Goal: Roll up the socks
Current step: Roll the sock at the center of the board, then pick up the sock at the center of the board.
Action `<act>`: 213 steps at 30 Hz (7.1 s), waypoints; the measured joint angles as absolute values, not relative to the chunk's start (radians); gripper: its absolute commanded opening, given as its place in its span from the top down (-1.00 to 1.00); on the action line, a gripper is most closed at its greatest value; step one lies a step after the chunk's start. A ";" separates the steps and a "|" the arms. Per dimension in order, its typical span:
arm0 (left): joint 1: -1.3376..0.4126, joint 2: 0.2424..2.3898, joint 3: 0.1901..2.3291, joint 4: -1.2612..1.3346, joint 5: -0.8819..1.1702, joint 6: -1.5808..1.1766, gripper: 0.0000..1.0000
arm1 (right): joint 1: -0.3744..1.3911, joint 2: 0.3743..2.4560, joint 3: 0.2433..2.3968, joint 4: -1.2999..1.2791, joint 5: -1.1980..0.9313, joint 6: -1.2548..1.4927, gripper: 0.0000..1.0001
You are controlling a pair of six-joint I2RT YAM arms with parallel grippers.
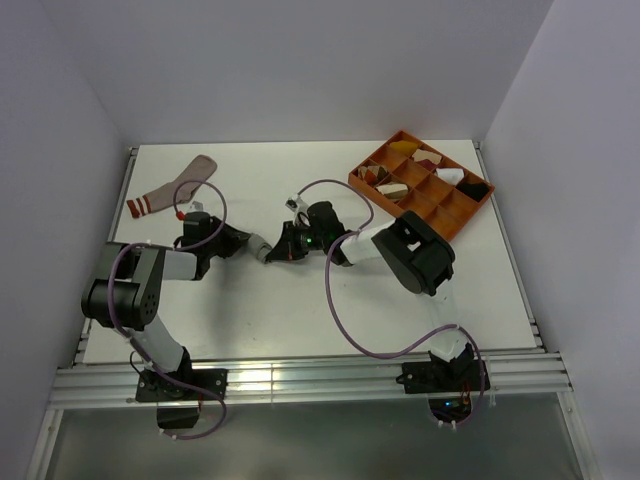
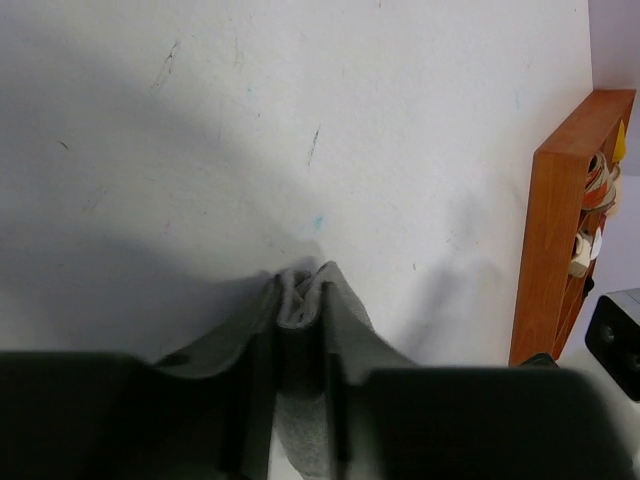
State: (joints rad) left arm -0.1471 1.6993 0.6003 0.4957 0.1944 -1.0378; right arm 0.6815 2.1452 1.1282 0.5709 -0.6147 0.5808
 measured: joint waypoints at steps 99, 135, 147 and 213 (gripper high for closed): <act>-0.516 1.453 0.599 0.228 -0.329 -0.591 0.39 | 0.704 2.119 1.243 0.311 -0.483 0.443 1.00; -0.498 1.457 0.558 0.295 -0.113 -0.658 0.64 | 0.705 2.119 1.244 0.312 -0.453 0.455 1.00; -0.482 1.325 0.530 0.209 -0.181 -0.839 -0.55 | 0.742 2.119 1.238 0.338 -0.457 0.402 1.00; -0.336 1.569 0.628 0.248 -0.128 -1.067 0.54 | 0.772 1.937 1.235 0.188 -0.376 0.227 -0.49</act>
